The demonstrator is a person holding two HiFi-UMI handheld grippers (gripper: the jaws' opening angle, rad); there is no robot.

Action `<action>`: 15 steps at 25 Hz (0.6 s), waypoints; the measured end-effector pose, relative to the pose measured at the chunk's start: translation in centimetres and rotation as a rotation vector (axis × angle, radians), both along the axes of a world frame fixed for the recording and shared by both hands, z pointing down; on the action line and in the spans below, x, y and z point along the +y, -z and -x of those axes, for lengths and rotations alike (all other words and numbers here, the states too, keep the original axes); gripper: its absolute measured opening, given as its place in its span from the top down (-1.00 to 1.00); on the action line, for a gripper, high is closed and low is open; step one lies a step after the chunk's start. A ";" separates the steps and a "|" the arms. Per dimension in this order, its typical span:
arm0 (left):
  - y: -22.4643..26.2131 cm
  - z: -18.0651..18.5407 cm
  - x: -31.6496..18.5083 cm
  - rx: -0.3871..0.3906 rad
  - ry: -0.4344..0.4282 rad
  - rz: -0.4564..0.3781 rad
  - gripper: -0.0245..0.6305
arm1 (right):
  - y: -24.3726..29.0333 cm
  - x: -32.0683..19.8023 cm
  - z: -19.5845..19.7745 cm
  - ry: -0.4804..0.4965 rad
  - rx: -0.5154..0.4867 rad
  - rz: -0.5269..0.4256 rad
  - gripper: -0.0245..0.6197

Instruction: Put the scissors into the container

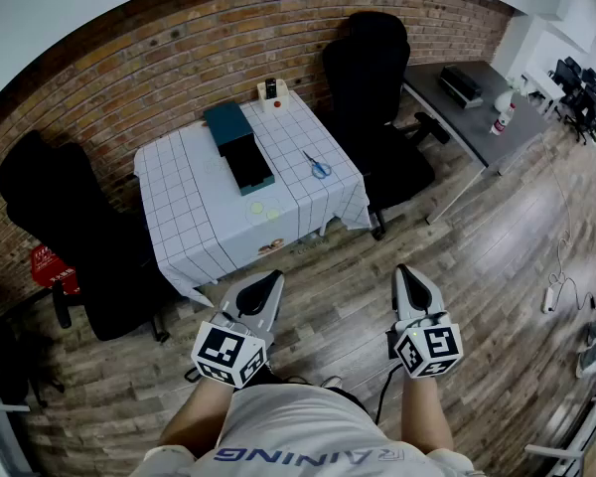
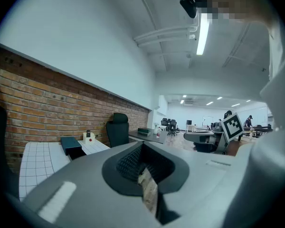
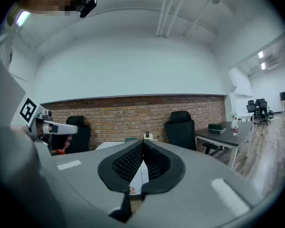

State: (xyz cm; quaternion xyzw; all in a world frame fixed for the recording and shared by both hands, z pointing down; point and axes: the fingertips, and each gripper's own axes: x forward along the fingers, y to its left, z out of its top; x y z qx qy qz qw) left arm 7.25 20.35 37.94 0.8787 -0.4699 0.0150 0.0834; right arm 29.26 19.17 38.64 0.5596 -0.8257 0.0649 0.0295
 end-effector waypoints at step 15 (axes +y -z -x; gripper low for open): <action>-0.9 4.4 -1.4 0.016 -0.001 0.019 0.92 | -1.0 -1.6 4.8 0.017 0.036 0.026 0.88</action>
